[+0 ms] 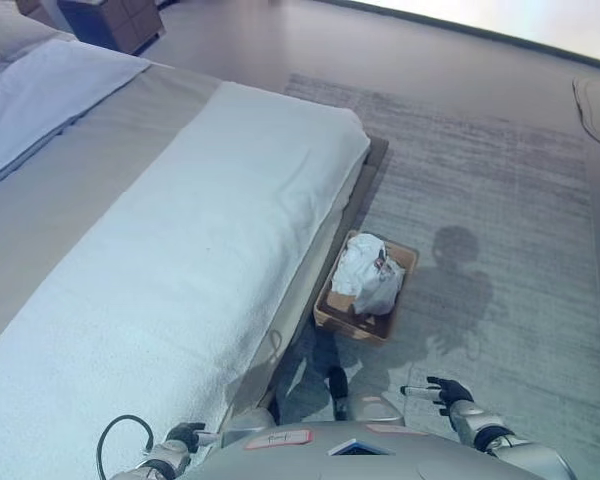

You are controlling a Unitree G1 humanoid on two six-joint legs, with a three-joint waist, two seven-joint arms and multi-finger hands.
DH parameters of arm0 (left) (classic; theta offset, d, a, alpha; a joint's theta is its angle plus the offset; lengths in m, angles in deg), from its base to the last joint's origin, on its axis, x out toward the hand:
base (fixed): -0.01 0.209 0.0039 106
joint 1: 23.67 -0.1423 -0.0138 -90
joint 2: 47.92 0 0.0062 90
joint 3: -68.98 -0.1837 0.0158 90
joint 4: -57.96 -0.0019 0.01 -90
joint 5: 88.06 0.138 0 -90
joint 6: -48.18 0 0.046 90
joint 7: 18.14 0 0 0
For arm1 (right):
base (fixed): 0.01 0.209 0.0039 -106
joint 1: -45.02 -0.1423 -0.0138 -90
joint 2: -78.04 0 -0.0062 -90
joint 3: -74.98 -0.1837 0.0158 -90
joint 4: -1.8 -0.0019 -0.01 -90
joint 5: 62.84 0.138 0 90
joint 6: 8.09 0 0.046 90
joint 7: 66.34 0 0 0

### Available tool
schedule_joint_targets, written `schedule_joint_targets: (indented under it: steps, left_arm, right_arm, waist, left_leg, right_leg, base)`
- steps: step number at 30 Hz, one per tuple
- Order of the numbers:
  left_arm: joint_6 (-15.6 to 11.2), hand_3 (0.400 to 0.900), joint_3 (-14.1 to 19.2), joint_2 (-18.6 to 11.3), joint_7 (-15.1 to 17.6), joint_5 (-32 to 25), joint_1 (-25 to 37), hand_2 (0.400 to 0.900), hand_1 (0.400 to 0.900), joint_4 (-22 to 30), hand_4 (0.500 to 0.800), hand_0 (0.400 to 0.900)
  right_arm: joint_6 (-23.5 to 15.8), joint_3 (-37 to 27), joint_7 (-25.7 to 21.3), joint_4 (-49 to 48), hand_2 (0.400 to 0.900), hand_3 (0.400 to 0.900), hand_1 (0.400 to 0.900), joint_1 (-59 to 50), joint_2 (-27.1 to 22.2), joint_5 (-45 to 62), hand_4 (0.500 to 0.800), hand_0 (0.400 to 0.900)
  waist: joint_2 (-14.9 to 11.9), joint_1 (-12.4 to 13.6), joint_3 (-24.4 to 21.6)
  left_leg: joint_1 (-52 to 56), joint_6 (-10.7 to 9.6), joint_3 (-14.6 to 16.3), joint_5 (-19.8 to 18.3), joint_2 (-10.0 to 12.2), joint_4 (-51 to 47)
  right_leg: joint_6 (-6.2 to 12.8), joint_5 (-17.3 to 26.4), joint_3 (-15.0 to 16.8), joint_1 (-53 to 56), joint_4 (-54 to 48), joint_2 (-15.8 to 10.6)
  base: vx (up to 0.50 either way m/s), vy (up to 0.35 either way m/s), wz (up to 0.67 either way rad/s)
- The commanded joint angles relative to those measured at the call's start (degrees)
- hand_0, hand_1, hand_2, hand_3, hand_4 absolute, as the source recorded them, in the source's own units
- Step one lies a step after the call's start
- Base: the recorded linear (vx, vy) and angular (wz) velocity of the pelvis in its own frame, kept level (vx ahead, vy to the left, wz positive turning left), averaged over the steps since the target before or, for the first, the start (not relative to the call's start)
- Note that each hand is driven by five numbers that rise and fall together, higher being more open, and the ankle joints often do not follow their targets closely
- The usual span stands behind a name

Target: Put the clothes on the bed into the basket.

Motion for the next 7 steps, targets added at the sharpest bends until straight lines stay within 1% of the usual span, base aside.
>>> schedule_joint_targets:
  steps: [1, 7]
  left_arm:
    - [-0.5, 0.9, 0.2, -0.5, 1.1, 3.8, 4.7, 0.9, 0.9, -2.5, 0.8, 0.9]
    - [-0.1, 0.9, 1.1, -1.1, 2.7, 4.0, 5.0, 0.9, 0.9, -2.1, 0.8, 0.9]
  right_arm:
    - [0.2, 2.0, -0.2, 2.2, 0.9, 0.9, 0.9, -2.1, -2.2, -2.4, 0.8, 0.9]
    - [0.6, 3.2, -0.1, 1.5, 0.9, 0.9, 0.9, -2.2, -1.1, -3.0, 0.8, 0.9]
  waist:
    - [1.2, -0.6, 0.0]
    - [0.5, 0.3, 0.1]
  left_leg:
    - [-2.5, 0.0, -3.7, 0.9, 0.1, 0.3]
    - [-1.8, 0.4, -4.4, 0.6, -0.4, 0.3]
  right_leg:
    - [2.31, -5.1, -2.5, 3.8, 0.3, 0.7]
    - [2.56, -5.4, -3.4, 4.9, 0.3, 0.1]
  base:
    - [-0.02, 0.057, 0.13]
    - [-0.01, 0.044, 0.11]
